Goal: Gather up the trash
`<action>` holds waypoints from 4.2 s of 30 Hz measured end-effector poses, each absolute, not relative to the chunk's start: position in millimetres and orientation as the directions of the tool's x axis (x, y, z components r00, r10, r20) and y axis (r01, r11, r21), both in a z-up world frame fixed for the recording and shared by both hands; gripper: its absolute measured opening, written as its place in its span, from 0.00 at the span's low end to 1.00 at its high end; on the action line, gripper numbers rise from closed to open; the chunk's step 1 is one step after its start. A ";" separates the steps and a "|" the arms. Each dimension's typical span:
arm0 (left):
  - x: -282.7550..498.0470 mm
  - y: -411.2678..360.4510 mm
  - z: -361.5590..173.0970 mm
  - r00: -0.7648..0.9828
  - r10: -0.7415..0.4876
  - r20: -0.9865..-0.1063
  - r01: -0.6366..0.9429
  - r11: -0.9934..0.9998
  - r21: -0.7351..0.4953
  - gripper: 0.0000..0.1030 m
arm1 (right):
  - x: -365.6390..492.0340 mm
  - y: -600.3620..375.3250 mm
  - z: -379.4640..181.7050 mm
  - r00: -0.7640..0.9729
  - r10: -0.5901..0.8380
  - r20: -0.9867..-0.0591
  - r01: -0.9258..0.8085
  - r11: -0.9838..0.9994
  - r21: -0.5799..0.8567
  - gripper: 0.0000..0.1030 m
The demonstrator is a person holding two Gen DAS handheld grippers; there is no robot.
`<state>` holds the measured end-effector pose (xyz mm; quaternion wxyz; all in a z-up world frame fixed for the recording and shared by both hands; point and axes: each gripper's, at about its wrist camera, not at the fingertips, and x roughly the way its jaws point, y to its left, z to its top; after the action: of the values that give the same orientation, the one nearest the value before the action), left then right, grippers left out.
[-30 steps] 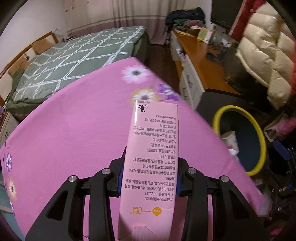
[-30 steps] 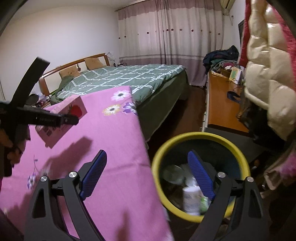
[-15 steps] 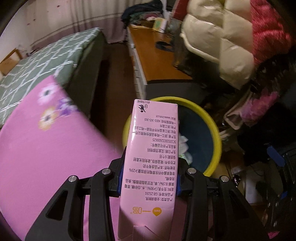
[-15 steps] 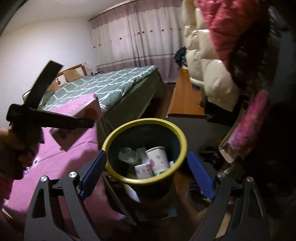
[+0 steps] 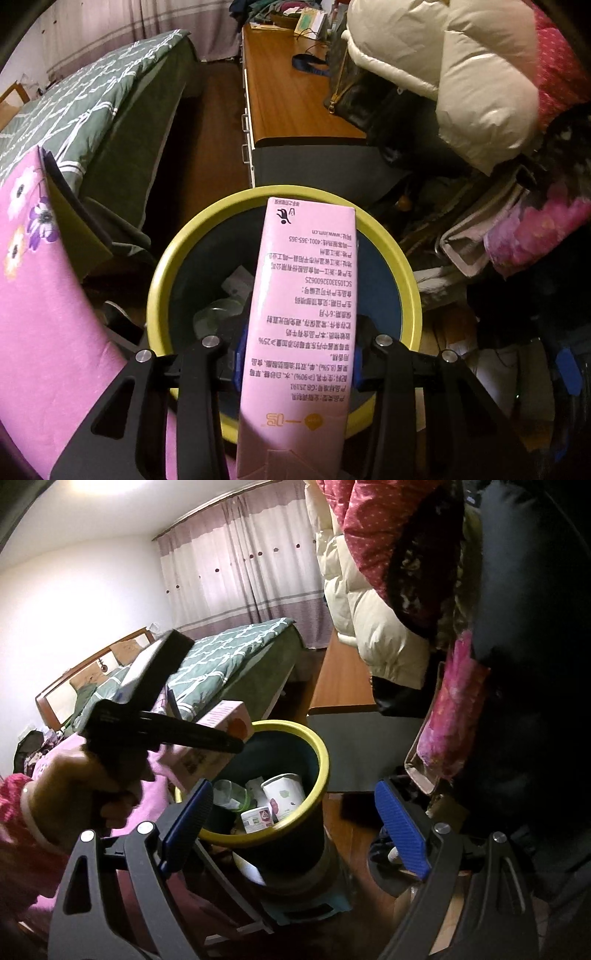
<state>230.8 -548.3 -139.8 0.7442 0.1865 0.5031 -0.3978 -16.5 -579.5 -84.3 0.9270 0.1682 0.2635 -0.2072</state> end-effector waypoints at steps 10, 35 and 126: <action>211.4 -465.6 -80.8 0.395 -0.479 -0.784 0.735 0.677 -0.044 0.93 | -8.1 -564.0 -78.2 0.784 -0.267 -0.560 0.435 0.881 0.188 0.84; 40.3 -79.4 3.2 0.848 -0.204 -0.490 0.196 0.978 -0.068 0.95 | 1.0 -457.8 -38.0 0.858 -0.126 -0.498 0.194 0.977 0.087 0.88; 33.3 -32.9 -7.6 0.858 -0.069 -0.509 0.057 0.998 -0.040 0.95 | 25.4 -422.1 -29.1 0.850 -0.087 -0.520 0.138 0.988 0.061 0.90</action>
<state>33.3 -32.9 -7.6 0.9638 -0.0117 0.2644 -0.0326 25.4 -422.1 -29.1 0.9605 0.0481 0.2678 -0.0587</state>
